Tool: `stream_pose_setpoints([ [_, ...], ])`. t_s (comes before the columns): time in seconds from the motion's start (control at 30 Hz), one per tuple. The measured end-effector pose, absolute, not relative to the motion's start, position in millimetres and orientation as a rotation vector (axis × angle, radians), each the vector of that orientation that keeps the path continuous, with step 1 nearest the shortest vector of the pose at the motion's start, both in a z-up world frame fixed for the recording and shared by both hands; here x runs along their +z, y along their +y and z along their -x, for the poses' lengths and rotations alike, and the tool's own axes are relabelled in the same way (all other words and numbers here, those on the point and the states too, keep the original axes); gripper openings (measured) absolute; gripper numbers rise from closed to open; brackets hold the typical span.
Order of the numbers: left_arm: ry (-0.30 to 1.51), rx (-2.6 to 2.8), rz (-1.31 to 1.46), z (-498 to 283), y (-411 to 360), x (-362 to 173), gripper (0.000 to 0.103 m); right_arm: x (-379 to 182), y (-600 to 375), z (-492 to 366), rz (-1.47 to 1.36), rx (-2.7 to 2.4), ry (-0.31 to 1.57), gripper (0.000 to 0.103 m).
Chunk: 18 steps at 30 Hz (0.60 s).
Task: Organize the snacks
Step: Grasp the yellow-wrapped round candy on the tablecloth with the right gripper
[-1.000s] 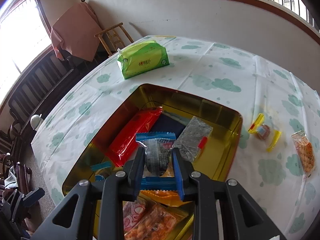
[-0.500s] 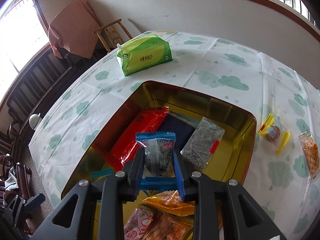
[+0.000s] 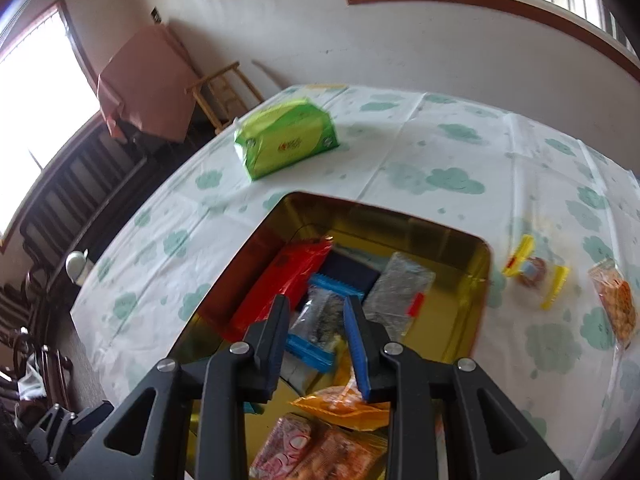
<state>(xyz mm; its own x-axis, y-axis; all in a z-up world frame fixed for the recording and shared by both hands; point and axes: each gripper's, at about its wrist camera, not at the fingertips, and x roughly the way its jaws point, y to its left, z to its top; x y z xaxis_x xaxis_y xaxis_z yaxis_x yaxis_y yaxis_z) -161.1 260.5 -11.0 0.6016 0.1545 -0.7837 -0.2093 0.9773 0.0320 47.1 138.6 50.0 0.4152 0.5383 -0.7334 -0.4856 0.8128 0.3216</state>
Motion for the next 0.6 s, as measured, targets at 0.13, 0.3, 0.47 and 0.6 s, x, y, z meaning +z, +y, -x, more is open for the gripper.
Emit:
stream_pose_setpoints([
  [0.13, 0.898, 0.210, 0.058, 160.9, 258.1, -8.9, 0.068, 49.7, 108.3, -49.5, -0.113, 0.599, 0.938, 0.033],
  [0.3, 0.894, 0.208, 0.042, 161.2, 252.9, -4.7, 0.068, 34.5, 62.4, -55.2, -0.148, 0.510, 0.952, 0.034],
  [0.47, 0.882, 0.202, 0.017, 161.4, 244.4, 2.1, 0.074, 18.1, 23.7, -60.4, -0.178, 0.441, 0.971, 0.034],
  [0.6, 0.863, 0.187, -0.003, 160.7, 235.6, 12.1, 0.075, 8.9, 5.2, -68.6, -0.204, 0.414, 0.987, 0.037],
])
